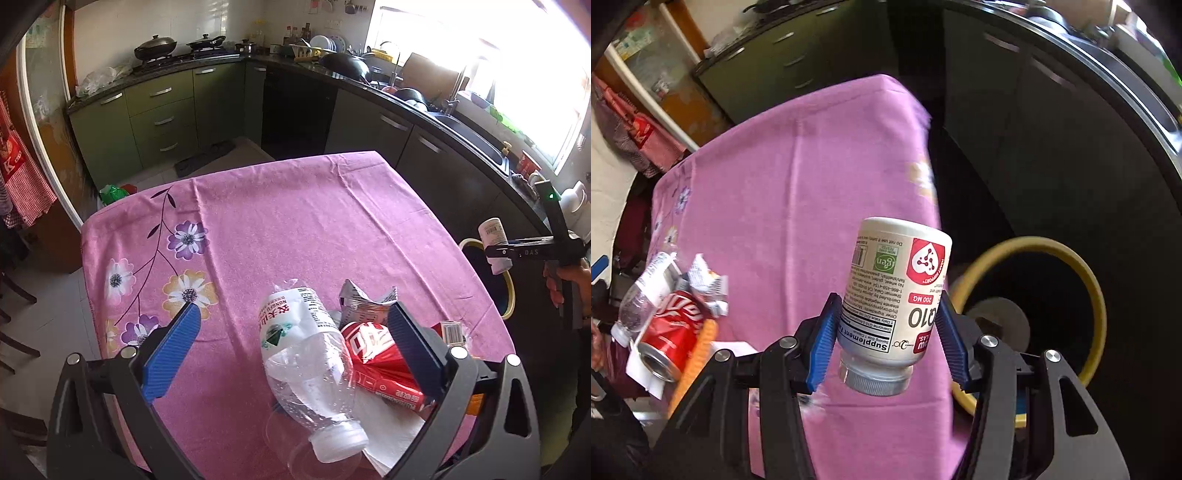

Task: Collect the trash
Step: 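Carry the supplement bottle over the bin and open the right tool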

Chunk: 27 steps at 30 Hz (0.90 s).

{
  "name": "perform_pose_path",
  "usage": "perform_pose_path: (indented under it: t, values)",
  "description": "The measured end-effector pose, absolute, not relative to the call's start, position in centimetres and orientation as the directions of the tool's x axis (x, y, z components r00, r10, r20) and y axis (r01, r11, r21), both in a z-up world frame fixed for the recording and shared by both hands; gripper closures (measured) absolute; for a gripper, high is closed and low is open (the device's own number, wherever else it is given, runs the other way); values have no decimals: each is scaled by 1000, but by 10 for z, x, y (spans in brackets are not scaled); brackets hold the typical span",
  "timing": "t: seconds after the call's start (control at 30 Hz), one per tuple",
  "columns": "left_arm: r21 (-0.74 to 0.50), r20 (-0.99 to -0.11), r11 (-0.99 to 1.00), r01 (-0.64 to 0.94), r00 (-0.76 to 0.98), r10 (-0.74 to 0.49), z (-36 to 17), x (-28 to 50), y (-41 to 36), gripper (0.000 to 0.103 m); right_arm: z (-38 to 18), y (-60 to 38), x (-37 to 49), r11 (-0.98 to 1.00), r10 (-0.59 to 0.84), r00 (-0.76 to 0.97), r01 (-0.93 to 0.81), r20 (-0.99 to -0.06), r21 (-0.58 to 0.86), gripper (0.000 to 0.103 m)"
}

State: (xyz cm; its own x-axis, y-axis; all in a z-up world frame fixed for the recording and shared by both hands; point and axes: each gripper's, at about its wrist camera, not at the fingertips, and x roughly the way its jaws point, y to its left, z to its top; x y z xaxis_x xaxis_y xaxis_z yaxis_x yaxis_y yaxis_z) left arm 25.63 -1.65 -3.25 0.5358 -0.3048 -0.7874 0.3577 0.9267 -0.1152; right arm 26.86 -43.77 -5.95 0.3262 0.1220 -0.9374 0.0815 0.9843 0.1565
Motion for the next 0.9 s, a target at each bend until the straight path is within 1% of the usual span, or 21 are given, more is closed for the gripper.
perform_pose_path:
  t: [0.1, 0.2, 0.33, 0.5, 0.53, 0.57, 0.73, 0.9]
  values:
    - [-126, -798, 922, 365, 515, -313, -32, 256, -24, 7, -91, -487, 254, 980, 64, 275, 163, -959, 112, 51]
    - [-109, -810, 926, 361, 507, -293, -33, 257, -33, 7, -127, -525, 248, 968, 51, 219, 228, -974, 101, 51]
    - [-80, -820, 931, 356, 508, -265, -30, 258, -42, 7, -166, -553, 249, 958, 25, 174, 277, -984, 73, 51]
    - [-67, -839, 933, 354, 487, -245, -30, 263, -49, 7, -204, -576, 250, 948, 31, 105, 313, -994, 63, 49]
    - [-70, -845, 933, 353, 476, -244, -31, 264, -49, 7, -207, -579, 249, 945, 36, 104, 320, -994, 67, 42]
    - [-75, -854, 933, 351, 461, -242, -32, 267, -50, 7, -208, -580, 247, 944, 36, 112, 323, -993, 70, 38]
    - [-101, -902, 936, 336, 366, -228, -46, 282, -52, 7, -189, -582, 229, 945, 58, 184, 306, -981, 113, 38]
    - [-167, -952, 947, 276, 204, -227, -70, 304, -48, 7, -167, -580, 212, 948, 99, 234, 274, -967, 164, 37]
